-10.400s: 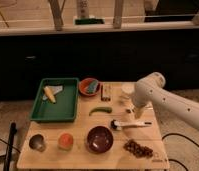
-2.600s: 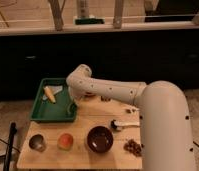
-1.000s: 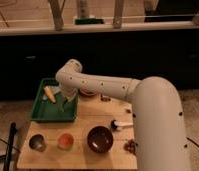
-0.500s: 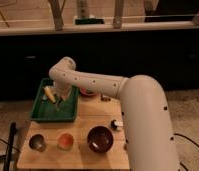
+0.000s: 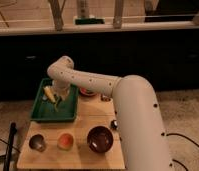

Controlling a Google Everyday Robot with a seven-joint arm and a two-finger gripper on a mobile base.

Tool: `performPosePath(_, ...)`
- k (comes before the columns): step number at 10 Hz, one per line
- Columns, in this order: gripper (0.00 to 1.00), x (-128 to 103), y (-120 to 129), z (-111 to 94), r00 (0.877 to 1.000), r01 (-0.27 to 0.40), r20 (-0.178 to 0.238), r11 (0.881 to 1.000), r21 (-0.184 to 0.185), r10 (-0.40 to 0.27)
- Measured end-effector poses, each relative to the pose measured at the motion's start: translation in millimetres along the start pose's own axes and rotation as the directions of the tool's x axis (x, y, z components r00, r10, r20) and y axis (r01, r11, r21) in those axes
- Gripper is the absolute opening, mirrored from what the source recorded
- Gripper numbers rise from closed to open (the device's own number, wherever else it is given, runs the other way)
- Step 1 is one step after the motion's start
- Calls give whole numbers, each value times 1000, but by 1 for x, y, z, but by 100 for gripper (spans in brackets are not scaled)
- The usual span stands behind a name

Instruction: Place pepper in tray

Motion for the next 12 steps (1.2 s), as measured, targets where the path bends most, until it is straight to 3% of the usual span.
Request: performPosePath(12,80,10,-2,-10,1000,-1,4,1000,-11,1)
